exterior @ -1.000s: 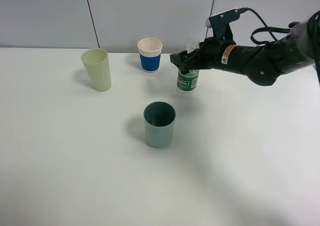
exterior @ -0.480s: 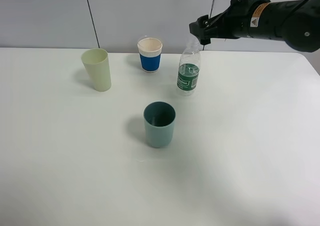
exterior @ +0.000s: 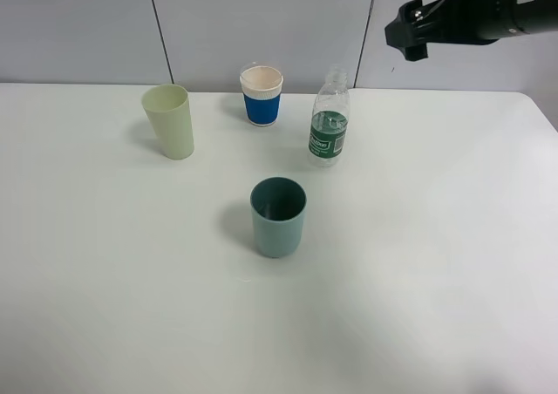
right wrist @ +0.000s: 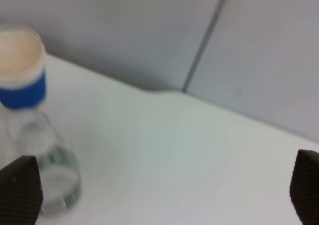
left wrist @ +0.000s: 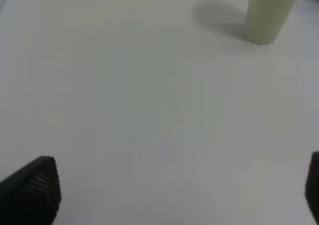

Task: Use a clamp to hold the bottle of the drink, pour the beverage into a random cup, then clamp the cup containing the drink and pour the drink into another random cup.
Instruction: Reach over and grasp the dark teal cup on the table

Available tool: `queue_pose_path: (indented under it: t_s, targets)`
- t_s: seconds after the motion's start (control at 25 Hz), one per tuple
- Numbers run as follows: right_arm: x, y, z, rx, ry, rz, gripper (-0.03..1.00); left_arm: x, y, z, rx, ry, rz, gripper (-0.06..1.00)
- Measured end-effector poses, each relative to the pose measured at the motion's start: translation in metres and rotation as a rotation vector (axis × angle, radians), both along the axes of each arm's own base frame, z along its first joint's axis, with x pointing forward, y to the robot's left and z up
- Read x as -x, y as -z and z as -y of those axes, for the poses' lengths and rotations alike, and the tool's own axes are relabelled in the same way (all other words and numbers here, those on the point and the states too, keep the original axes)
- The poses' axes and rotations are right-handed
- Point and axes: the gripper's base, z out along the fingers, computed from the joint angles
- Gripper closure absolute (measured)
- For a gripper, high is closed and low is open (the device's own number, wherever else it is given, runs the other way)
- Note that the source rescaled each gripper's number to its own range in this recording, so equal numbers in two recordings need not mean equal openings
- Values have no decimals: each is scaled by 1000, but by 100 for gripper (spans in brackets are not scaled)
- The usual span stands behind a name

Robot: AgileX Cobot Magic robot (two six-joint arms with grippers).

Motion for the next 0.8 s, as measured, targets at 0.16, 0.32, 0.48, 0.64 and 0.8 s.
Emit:
queue_pose_path:
  t_s: [0.16,0.32,0.48,0.64,0.8]
  targets:
    - [17,-7,26,34,124,-99,-3,0,0,0,0,0,0,-6]
    - [35,-26,51,16,229,-88,-3,0,0,0,0,0,0,-6]
    - [62,-54,74,-26,316,8,-3,0,0,0,0,0,0,-6]
    - [95,-80,91,-55,386,118,-3,0,0,0,0,0,0,-6]
    - [130,-96,100,-50,440,186,-3,0,0,0,0,0,0,-6]
